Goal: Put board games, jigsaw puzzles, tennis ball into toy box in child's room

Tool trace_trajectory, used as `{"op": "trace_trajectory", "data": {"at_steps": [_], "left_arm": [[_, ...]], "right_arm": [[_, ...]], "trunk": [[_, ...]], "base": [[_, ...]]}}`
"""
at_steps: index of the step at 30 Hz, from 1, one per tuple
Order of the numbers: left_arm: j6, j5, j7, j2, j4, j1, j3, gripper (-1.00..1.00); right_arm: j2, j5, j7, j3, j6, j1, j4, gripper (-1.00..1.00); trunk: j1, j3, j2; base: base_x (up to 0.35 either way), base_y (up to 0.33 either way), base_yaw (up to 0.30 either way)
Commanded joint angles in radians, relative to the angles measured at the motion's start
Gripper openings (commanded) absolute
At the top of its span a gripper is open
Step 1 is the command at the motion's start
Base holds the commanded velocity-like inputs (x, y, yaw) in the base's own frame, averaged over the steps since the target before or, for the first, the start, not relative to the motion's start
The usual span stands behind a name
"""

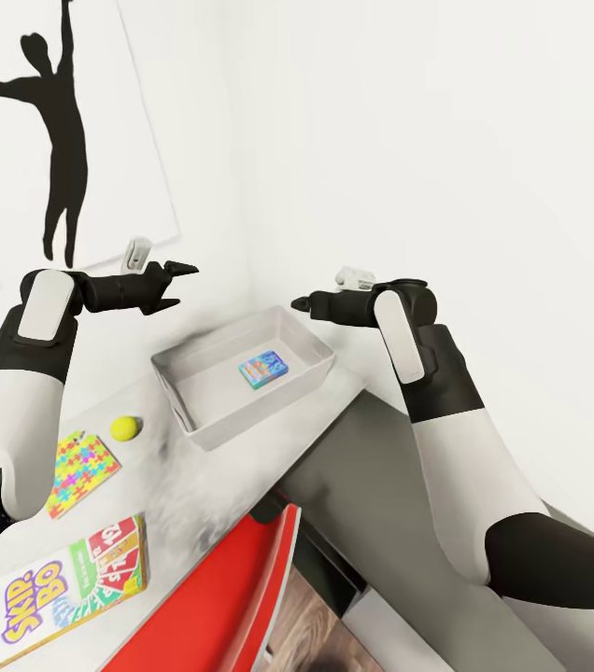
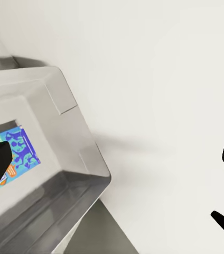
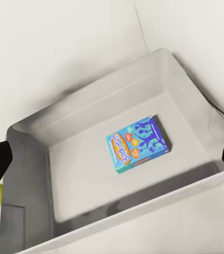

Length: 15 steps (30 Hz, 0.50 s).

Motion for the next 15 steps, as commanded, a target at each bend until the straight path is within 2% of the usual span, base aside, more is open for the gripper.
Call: {"op": "trace_trajectory", "data": {"at_steps": [1, 15], "left_arm": [[0.005, 0.002, 0.002, 0.0, 0.0, -0.001, 0.002, 1.0], [0.005, 0.002, 0.002, 0.0, 0.0, 0.0, 0.002, 1.0]], "right_arm": [[0.0, -0.009, -0.009, 0.001, 0.003, -0.001, 0.0, 1.0], [0.0, -0.008, -0.008, 0.001, 0.003, -0.001, 0.003, 1.0]], "trunk": [[0.001, 0.0, -0.002], [0.001, 0.023, -0.002]], "base": [[0.0, 0.0, 0.0], [0.0, 0.0, 0.0]]}}
